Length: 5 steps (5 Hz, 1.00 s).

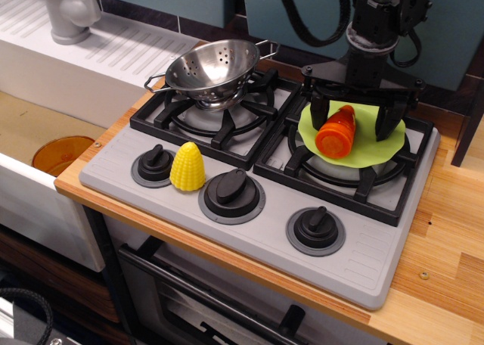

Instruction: End effector transition from object to object

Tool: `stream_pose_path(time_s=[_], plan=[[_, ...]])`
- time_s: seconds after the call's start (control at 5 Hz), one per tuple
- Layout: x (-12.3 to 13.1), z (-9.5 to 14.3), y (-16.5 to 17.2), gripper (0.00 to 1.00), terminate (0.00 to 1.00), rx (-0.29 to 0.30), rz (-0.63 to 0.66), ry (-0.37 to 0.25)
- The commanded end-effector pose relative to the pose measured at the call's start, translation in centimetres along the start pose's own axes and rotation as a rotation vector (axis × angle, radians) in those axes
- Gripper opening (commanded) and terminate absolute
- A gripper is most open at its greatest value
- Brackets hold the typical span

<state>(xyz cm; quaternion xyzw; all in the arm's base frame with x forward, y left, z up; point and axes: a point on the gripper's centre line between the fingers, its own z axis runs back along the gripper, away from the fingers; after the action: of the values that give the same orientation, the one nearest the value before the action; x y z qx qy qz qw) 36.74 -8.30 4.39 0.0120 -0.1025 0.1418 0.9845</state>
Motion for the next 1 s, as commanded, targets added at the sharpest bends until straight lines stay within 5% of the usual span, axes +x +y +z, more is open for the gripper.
stream_pose_path(time_s=[0.0,0.8], plan=[[0.0,0.0,0.0,1.0,0.0,0.0,0.0,0.0],[1.5,6.7,-0.3,1.0,0.0,0.071,-0.057,0.019]])
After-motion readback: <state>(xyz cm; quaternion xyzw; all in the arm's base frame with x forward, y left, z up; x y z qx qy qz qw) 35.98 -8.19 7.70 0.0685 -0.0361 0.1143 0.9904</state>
